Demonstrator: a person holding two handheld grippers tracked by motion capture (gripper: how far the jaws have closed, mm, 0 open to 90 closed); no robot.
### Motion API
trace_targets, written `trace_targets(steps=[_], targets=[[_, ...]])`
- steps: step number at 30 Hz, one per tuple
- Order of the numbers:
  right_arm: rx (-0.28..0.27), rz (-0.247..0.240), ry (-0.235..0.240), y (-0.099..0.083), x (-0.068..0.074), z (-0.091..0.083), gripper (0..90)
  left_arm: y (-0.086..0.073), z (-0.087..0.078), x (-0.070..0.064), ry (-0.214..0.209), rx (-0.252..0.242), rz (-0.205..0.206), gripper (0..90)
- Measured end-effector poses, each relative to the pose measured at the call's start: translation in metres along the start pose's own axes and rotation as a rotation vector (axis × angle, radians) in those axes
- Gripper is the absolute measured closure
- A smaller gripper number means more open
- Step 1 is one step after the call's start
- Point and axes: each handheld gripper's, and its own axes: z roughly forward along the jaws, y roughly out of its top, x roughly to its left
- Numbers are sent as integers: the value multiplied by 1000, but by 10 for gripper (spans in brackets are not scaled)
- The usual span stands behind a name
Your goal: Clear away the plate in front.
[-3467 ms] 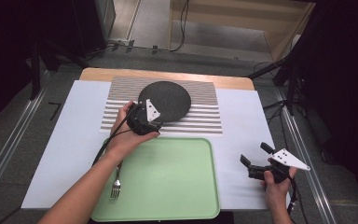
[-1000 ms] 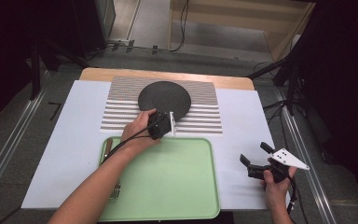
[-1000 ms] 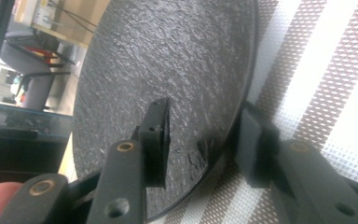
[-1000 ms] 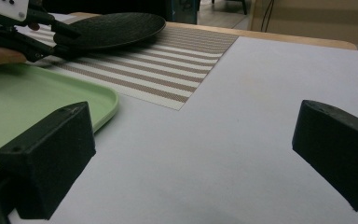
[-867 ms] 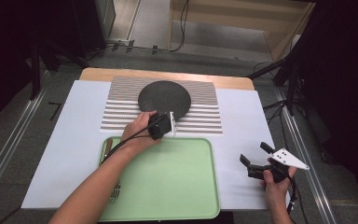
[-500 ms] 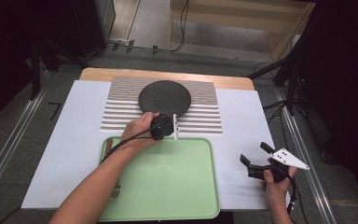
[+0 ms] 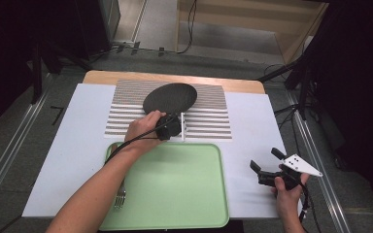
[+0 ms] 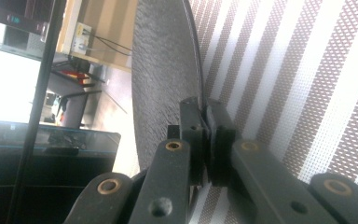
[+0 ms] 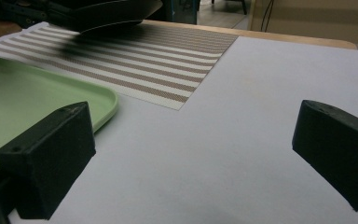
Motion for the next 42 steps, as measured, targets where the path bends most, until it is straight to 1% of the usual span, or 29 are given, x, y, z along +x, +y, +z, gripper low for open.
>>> trace_targets(steps=[3,5,8,9,14,16,21,24,30,32,35,40,42], targets=[[-2,-1,-4,0,0,0,0,-2,-1,1,6,9,7,880],[-2,-1,-3,0,0,0,0,-3,-4,4,4,7,1,880],[-1,0,-4,0,0,0,0,-3,-10,5,17,8,12,879],[-1,0,-4,0,0,0,0,-3,-13,6,24,7,22,879],[0,0,-3,0,0,0,0,-4,-23,7,46,-4,7,879],[1,-2,-4,0,0,0,0,-4,-27,6,51,-3,14,879],[-1,-4,-3,0,0,0,0,-5,-37,2,61,-6,35,879],[0,-1,-5,0,0,0,0,-5,-42,0,60,-14,37,878],[0,-4,-4,0,0,0,0,-3,-56,-4,72,-12,51,879],[0,-4,-5,0,0,0,0,-3,-60,-6,76,-16,50,879],[1,-4,-4,0,0,0,0,-2,-67,-10,83,-18,63,879],[1,-4,-5,0,0,0,0,-1,-78,-18,100,-19,101,878],[1,-5,-5,0,0,0,0,-1,-83,-20,99,-23,102,878]])
